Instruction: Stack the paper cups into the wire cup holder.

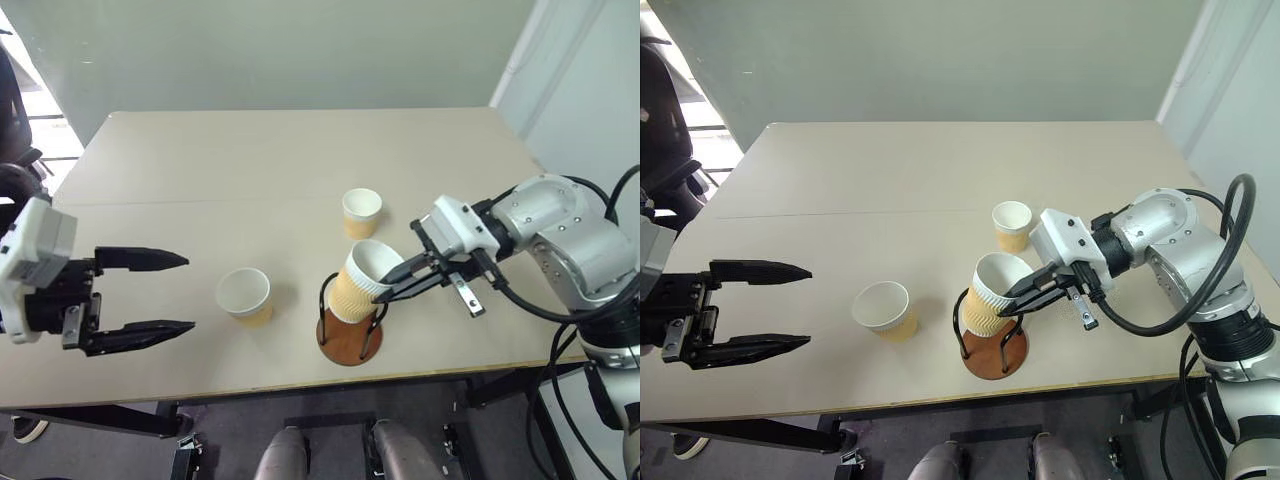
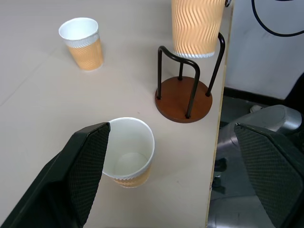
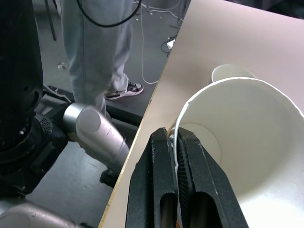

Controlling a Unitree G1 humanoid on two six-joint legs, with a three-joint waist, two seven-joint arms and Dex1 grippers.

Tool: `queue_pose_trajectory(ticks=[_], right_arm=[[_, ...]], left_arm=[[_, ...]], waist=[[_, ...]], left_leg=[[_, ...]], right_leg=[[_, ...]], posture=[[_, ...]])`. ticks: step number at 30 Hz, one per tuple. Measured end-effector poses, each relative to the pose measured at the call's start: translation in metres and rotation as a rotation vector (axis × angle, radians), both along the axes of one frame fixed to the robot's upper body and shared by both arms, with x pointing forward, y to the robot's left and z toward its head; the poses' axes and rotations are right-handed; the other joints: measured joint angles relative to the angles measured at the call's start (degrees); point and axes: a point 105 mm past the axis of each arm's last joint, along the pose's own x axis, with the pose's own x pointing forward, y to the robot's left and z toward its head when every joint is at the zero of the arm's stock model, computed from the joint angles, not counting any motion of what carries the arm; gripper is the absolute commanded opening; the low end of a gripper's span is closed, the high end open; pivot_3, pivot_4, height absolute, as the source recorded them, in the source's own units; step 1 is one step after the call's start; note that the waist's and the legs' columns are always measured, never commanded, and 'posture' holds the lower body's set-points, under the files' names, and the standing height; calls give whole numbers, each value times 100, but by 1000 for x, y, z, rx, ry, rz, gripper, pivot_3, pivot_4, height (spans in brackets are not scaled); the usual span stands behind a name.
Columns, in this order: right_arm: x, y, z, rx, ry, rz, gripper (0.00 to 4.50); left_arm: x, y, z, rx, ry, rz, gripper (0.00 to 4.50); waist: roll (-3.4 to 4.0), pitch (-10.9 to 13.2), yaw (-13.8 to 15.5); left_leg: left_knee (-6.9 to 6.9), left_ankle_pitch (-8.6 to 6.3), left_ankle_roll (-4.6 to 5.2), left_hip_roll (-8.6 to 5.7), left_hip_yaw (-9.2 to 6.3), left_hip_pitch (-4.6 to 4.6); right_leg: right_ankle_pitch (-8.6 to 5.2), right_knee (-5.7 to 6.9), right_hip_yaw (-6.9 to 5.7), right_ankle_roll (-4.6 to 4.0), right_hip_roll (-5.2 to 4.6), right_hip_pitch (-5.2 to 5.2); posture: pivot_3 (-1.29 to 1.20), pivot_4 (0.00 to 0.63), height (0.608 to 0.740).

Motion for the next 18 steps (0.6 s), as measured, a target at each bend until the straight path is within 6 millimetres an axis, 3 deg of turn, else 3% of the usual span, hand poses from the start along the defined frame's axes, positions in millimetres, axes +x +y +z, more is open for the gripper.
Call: queue_pose_trajectory(ticks=[6, 9, 18], right_arm=[[2, 2, -6, -25, -16, -6, 55], [4, 2, -8, -34, -18, -11, 636], [12, 3, -11, -49, -41, -30, 3806]], left_arm=[[-2, 1, 1, 6, -5, 7, 4500], [-2, 0, 0, 10, -4, 8, 4500], [0, 0, 0, 13, -14, 23, 4500]], waist=[[0, 0, 0], [0, 0, 0], [0, 0, 0]], left_leg=[[0, 0, 0, 0, 0, 0], [0, 0, 0, 0, 0, 0], [0, 0, 0, 0, -1, 0]], right_leg=[[0, 0, 0, 0, 0, 0], [0, 0, 0, 0, 0, 0], [0, 0, 0, -1, 0, 0]], posture=[[0, 150, 740], [0, 150, 740], [0, 150, 740]])
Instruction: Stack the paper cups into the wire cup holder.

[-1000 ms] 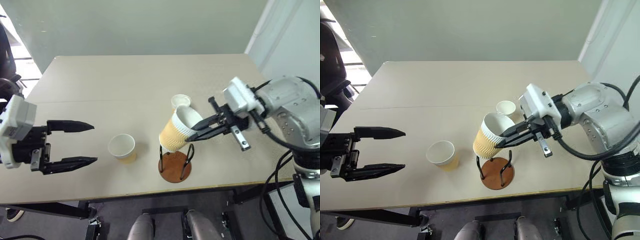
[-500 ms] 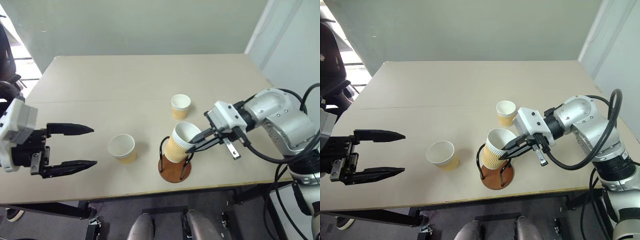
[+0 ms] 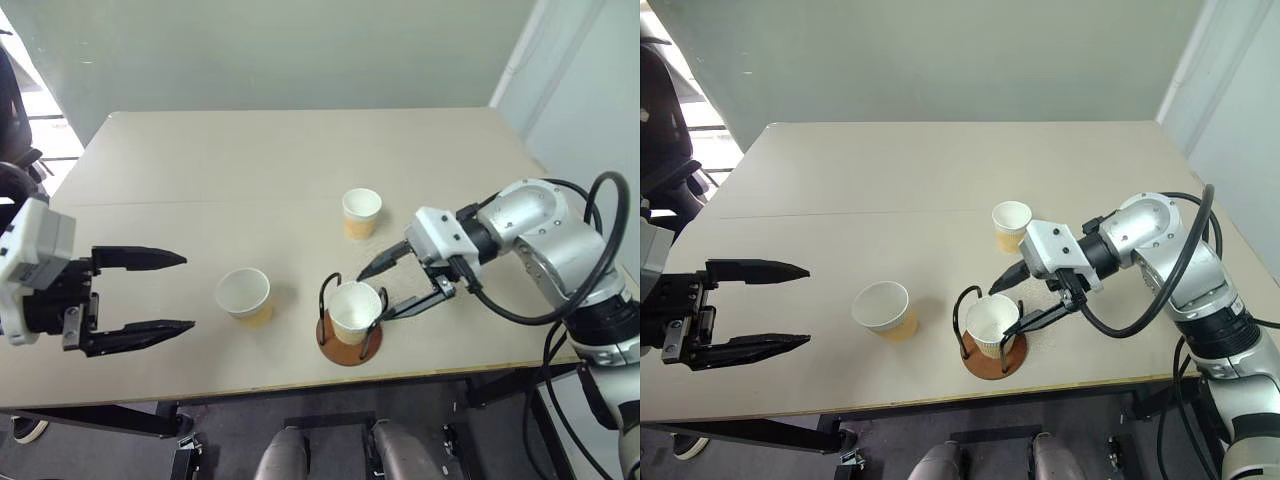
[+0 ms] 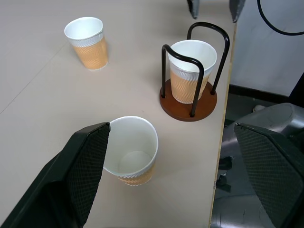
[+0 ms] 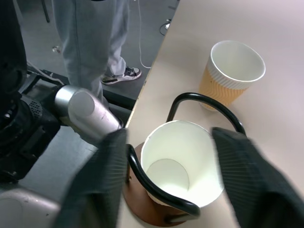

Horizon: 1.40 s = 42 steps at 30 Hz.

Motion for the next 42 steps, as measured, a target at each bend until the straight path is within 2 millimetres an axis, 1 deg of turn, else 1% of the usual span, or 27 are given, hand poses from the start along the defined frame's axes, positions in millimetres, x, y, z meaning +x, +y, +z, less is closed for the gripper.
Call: queue_pose_trajectory(ticks=[1, 2, 4, 7, 9, 10, 11, 13, 16, 19, 20, 23, 26, 29, 30, 37, 39, 40, 42], right_arm=[[2, -1, 1, 1, -5, -5, 4222], [6, -1, 4, 3, -10, -14, 4473], [20, -3, 14, 18, -44, -46, 4473], [64, -11, 45, 58, -168, -183, 4473], [90, -15, 55, 65, -229, -252, 4473], [105, -14, 56, 55, -260, -287, 4473], [114, -13, 53, 40, -274, -308, 4473], [133, -8, 37, -14, -291, -342, 4473], [147, -3, 8, -101, -294, -356, 4473], [153, 2, -8, -146, -303, -353, 4473], [154, 5, -11, -156, -312, -352, 4473], [156, 13, -15, -189, -341, -336, 4473], [158, 12, -22, -237, -371, -331, 4473], [161, 7, -30, -281, -393, -347, 3907], [161, 7, -32, -290, -397, -347, 3580], [164, 5, -36, -318, -426, -350, 902], [164, 5, -36, -322, -435, -350, 219], [164, 5, -36, -323, -440, -351, 34], [165, 5, -36, -323, -443, -351, 34]], left_arm=[[0, 0, 0, 0, -1, 1, 4500], [0, 0, 0, 1, -1, 2, 4500], [0, 1, 0, 1, -2, 5, 4500], [1, 1, 0, 2, -7, 8, 4500], [2, 2, 0, 4, -8, 13, 4500], [3, 2, 0, 7, -10, 20, 4500], [3, 1, 0, 9, -14, 21, 4500], [4, 1, 0, 11, -19, 24, 4500], [3, -3, 0, 17, -26, 16, 4500], [0, -5, -4, 14, -20, 22, 4500], [-2, -5, -5, 6, -13, 26, 4500], [-6, -6, -6, 0, -9, 38, 4500], [-9, -5, -4, 5, -20, 56, 4500], [-13, -6, -5, 2, -17, 68, 4500], [-13, -5, -5, 1, -20, 76, 4500], [-15, -7, -8, 12, -12, 82, 4500], [-15, -6, -8, 12, -12, 84, 4500], [-15, -6, -8, 12, -13, 84, 4500], [-15, -6, -7, 12, -13, 85, 4500]], waist=[[0, 0, 0], [0, 0, 0], [1, 1, -6], [0, 0, -14], [-1, -1, -16], [-1, -1, -22], [-2, -1, -24], [-2, -1, -28], [0, 0, -27], [1, 0, -36], [1, 0, -42], [1, 0, -54], [1, 1, -53], [1, 1, -54], [1, 1, -55], [1, 1, -55], [1, 1, -55], [1, 1, -55], [1, 1, -54]], left_leg=[[0, 0, 0, 0, 0, 0], [0, 0, 0, 0, 0, 0], [3, 0, 0, 0, 1, 1], [4, 1, 1, 1, -7, 0], [3, 0, 2, 6, -10, 2], [-2, -1, 3, 7, -11, 1], [-10, -1, 3, 8, -13, -1], [-11, -4, 1, 10, -15, -7], [-19, -8, 4, 17, -19, -30], [-18, -12, -2, 22, -19, -67], [-16, -14, -5, 23, -19, -74], [-12, -19, -14, 27, -19, -87], [1, -20, -16, 26, -18, -88], [13, -20, -16, 25, -18, -87], [18, -20, -16, 25, -18, -85], [23, -18, -16, 25, -19, -72], [23, -18, -16, 26, -19, -72], [23, -18, -16, 26, -19, -72], [23, -18, -16, 25, -19, -73]], right_leg=[[0, 0, 0, 0, 0, 0], [0, 0, 1, -1, 0, 0], [3, 5, 3, -5, 0, -4], [9, 17, 4, -14, -2, -15], [9, 27, 4, -15, -2, -23], [9, 32, 4, -15, -2, -29], [8, 38, 2, -17, -2, -38], [-3, 80, -1, -35, -2, -62], [-4, 88, -13, -37, -1, -92], [3, 87, -18, -25, -1, -127], [16, 84, -20, -4, -1, -132], [22, 75, -27, 6, -2, -134], [20, 70, -28, 3, -7, -122], [6, 68, -27, -20, -11, -116], [6, 72, -27, -20, -11, -115], [8, 86, -27, -19, -11, -110], [8, 86, -27, -19, -11, -110], [8, 86, -27, -19, -11, -110], [8, 84, -27, -19, -11, -109]], posture=[[0, 150, 740], [0, 150, 740], [0, 150, 740], [0, 150, 740], [0, 150, 740], [0, 150, 740], [0, 150, 740], [0, 150, 740], [0, 150, 740], [0, 150, 740], [0, 150, 740], [0, 150, 740], [0, 150, 740], [0, 150, 740], [0, 150, 740], [0, 150, 740], [0, 150, 740], [0, 150, 740], [0, 150, 740]])
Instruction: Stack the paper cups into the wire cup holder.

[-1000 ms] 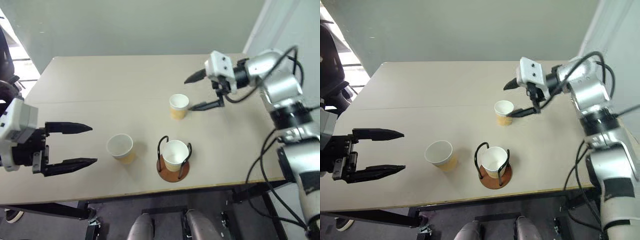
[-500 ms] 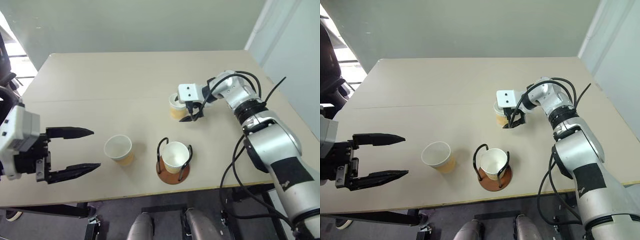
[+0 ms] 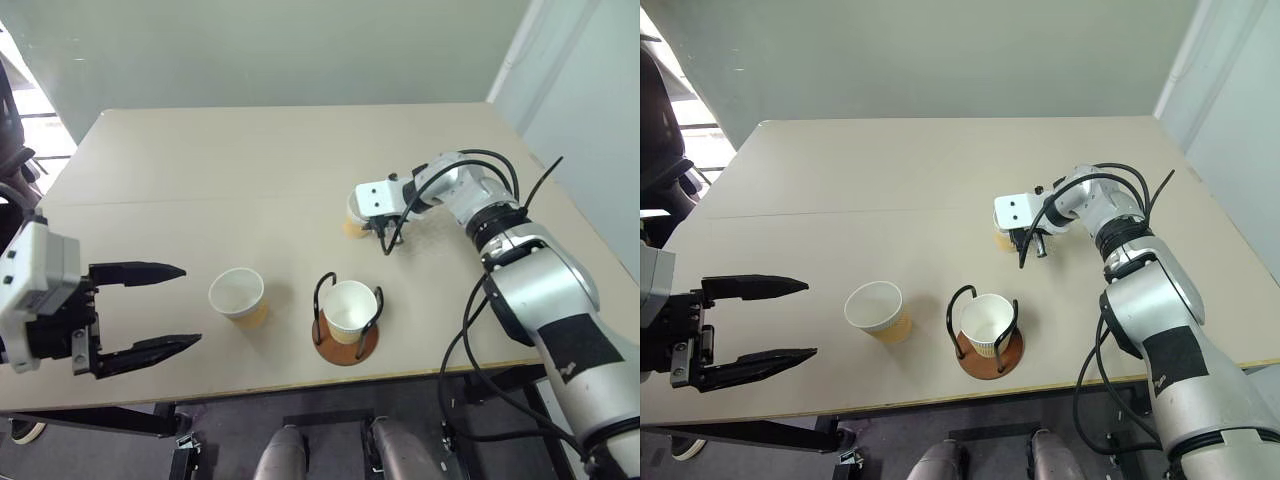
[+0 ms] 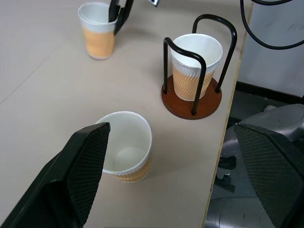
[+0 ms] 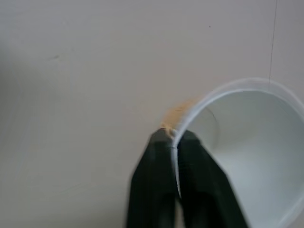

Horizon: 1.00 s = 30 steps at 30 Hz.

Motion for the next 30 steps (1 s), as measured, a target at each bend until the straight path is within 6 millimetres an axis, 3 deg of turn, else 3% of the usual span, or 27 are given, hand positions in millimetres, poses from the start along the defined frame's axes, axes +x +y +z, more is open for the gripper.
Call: queue_pose_trajectory(ticks=[4, 7, 11, 14, 17, 23, 26, 30], right_arm=[[-3, -3, 2, 5, 34, 11, 34], [-12, -12, 19, 62, 109, 51, 34], [-32, -31, 82, 211, 129, 145, 34], [-63, -44, 135, 369, 109, 218, 34], [-101, -45, 155, 460, 197, 311, 34], [-161, -20, 125, 458, 494, 445, 34], [-175, -14, 112, 457, 544, 439, 34], [-177, -12, 96, 440, 555, 392, 34]], left_arm=[[1, 1, 2, 1, -9, -2, 4500], [4, 1, 5, 8, -15, -12, 4500], [9, 2, 5, 1, -13, -26, 4500], [14, 0, 2, -2, -2, -52, 4500], [19, -1, 0, -12, 5, -74, 4500], [29, -7, 2, -5, -5, -129, 4500], [33, -5, 1, 0, 4, -132, 4500], [34, -5, 0, -1, 13, -148, 4500]], waist=[[0, 0, 1], [1, 1, 7], [3, 2, 9], [2, 1, 15], [-3, 0, -7], [-10, 1, -92], [-11, 1, -90], [-11, 0, -89]], left_leg=[[0, 0, 0, 0, 0, -3], [2, 1, -2, -1, 0, -11], [-5, 5, -11, -2, 5, -12], [-15, 23, -42, -2, 11, -3], [-17, 32, -57, 0, 15, 36], [-31, 32, -55, 2, 21, 107], [-27, 40, -44, 2, 12, 108], [-20, 41, -41, 0, 13, 104]], right_leg=[[0, -3, 0, 0, 0, 0], [0, -6, 0, 0, -1, -2], [-7, -11, 1, -11, 0, -1], [-18, -12, 3, -26, 2, 13], [-34, -13, 10, -27, 8, 51], [-53, 6, 29, -35, 23, 96], [-45, 12, 26, -47, 26, 100], [-37, 6, 28, -60, 26, 99]], posture=[[0, 150, 740], [0, 150, 740], [0, 150, 740], [0, 150, 740], [0, 150, 740], [0, 150, 740], [0, 150, 740], [0, 150, 740]])
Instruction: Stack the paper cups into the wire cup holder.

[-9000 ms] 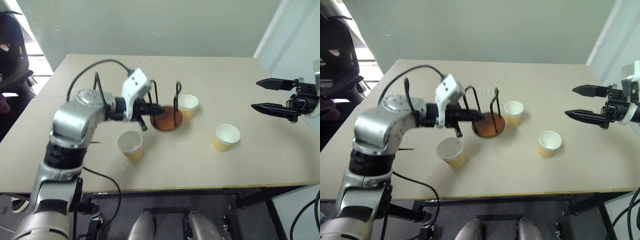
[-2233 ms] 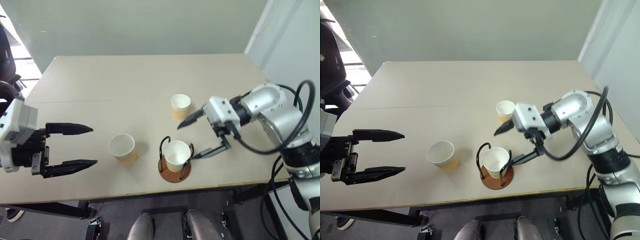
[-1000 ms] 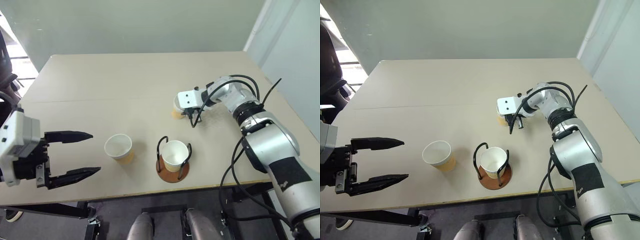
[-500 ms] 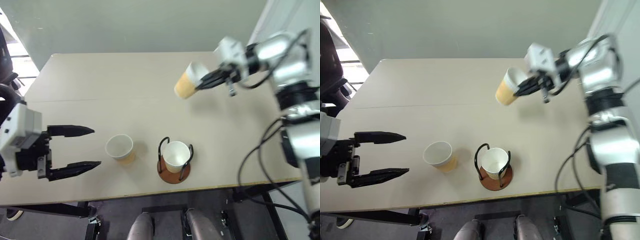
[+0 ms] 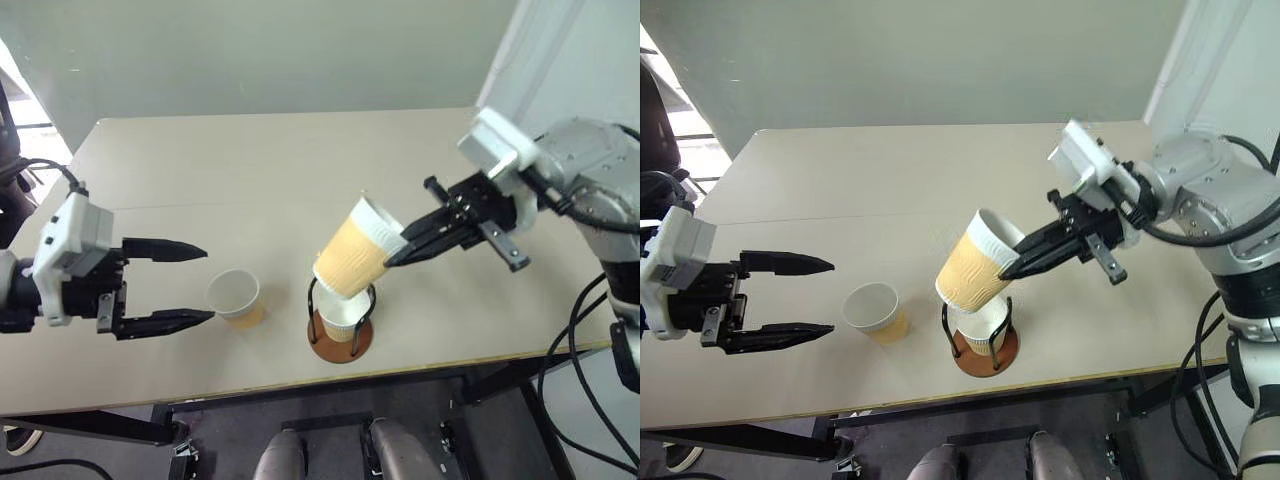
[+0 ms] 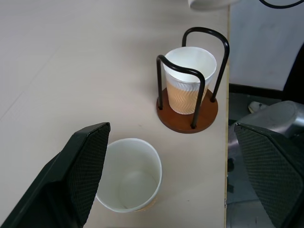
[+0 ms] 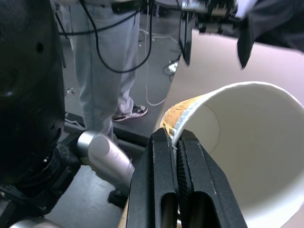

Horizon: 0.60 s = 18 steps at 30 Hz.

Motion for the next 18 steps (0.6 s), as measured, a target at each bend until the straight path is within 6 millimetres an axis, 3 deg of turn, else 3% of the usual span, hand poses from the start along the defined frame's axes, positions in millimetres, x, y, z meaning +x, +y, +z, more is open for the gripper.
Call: queue_pose_trajectory(ticks=[8, 18], right_arm=[[13, 7, -22, -68, -86, -46, 34], [8, 3, -38, -128, -66, 15, 34]], left_arm=[[0, 0, 0, 3, 0, -3, 4500], [-3, 1, -3, 9, 17, 8, 4500]], waist=[[-1, -1, 4], [-2, -2, 10]], left_leg=[[-10, -10, 6, 1, -2, -13], [-9, -15, 8, 1, 0, -22]], right_leg=[[-1, -4, -4, 2, 0, -18], [-2, -11, -4, 4, 1, -21]], posture=[[0, 150, 740], [0, 150, 740]])
